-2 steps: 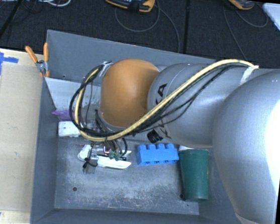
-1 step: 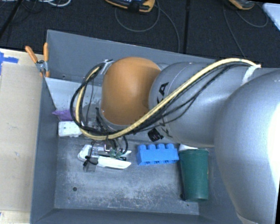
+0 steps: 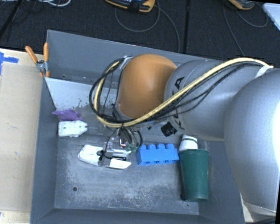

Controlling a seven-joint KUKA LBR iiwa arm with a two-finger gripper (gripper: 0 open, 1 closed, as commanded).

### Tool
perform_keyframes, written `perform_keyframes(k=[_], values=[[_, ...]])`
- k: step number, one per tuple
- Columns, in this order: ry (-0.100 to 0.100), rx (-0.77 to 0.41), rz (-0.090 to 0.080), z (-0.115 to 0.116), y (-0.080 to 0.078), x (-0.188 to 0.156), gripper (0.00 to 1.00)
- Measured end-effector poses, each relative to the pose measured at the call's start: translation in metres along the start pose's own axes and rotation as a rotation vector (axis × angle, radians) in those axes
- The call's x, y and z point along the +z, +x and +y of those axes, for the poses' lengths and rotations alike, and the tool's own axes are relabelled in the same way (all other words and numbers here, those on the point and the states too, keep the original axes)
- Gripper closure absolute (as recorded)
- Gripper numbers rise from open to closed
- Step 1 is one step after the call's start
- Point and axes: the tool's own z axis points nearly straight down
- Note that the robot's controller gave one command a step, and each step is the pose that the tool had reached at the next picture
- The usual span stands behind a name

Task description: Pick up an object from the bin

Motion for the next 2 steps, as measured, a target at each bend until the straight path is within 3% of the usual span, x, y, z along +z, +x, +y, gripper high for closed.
perform_keyframes(k=[1,2], values=[[0.006,-0.120,-0.002,-0.018,-0.005,0.035,0.00],[-0.002,-0.134,0.001,-0.026,-0.015,0.072,1.00]])
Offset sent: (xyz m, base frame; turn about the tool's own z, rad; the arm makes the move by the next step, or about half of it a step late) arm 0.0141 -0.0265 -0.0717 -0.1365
